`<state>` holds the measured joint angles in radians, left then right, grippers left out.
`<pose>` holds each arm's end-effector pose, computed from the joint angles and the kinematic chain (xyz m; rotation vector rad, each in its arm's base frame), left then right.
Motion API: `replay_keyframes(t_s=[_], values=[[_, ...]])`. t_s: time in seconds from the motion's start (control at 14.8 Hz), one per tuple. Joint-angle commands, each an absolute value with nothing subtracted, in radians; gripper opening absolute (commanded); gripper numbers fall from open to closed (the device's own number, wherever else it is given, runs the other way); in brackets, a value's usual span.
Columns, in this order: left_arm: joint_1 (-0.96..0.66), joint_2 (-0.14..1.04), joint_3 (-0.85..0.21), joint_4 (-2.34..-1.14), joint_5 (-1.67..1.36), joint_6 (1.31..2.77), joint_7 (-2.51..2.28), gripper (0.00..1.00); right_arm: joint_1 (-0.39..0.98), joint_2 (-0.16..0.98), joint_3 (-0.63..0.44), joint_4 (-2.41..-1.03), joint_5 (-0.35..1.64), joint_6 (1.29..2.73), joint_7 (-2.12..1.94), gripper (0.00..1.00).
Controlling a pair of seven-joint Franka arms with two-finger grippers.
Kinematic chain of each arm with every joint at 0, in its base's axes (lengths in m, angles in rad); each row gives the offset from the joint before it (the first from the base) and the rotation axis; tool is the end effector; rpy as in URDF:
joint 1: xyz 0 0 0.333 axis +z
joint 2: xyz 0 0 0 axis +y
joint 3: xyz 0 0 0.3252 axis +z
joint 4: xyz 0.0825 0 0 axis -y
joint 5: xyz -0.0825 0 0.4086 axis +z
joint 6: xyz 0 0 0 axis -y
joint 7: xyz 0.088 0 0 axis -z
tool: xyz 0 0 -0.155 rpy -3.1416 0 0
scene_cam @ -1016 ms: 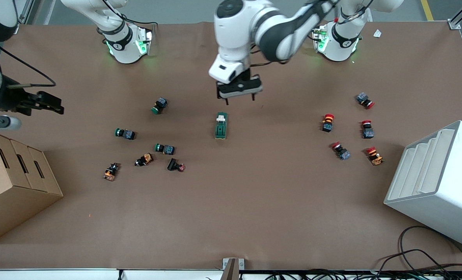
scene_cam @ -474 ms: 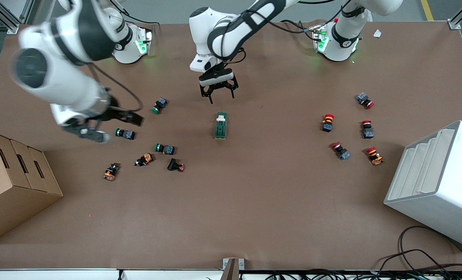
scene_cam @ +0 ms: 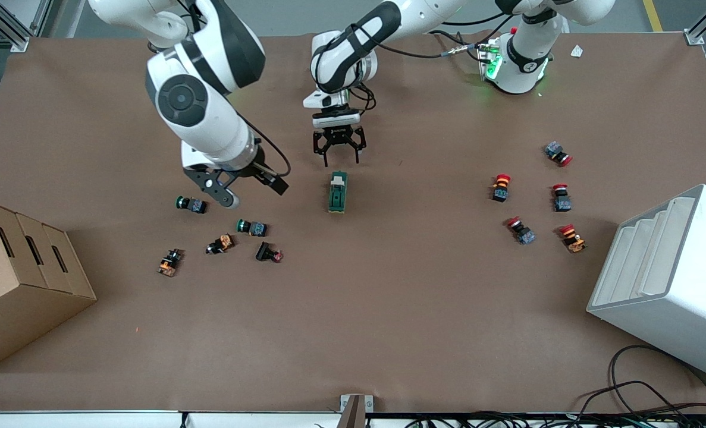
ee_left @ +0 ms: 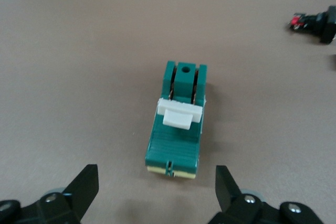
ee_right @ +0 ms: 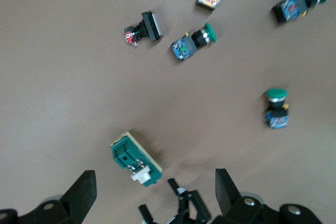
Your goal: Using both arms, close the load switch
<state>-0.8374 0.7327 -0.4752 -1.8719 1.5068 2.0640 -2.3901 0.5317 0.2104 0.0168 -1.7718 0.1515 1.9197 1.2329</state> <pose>0.2537 -0.5929 0.0963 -2.8505 -0.1171 -1.2623 0.5328 0.3455 0.3871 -2.8809 1.1191 0.2344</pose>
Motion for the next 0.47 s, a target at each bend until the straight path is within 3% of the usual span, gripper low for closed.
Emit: replay_keyframes(t_s=[0.0, 0.41], values=[[-0.839, 0.774, -0.469, -1.879, 1.682, 1.984, -2.483, 0.99, 0.574, 0.207, 0.005, -1.821, 0.179, 1.995, 1.353, 1.0], [-0.864, 0.862, -0.466, -1.867, 1.83, 1.862, -2.585, 0.99, 0.699, 0.239, 0.005, -1.937, 0.179, 2.222, 1.563, 1.0]])
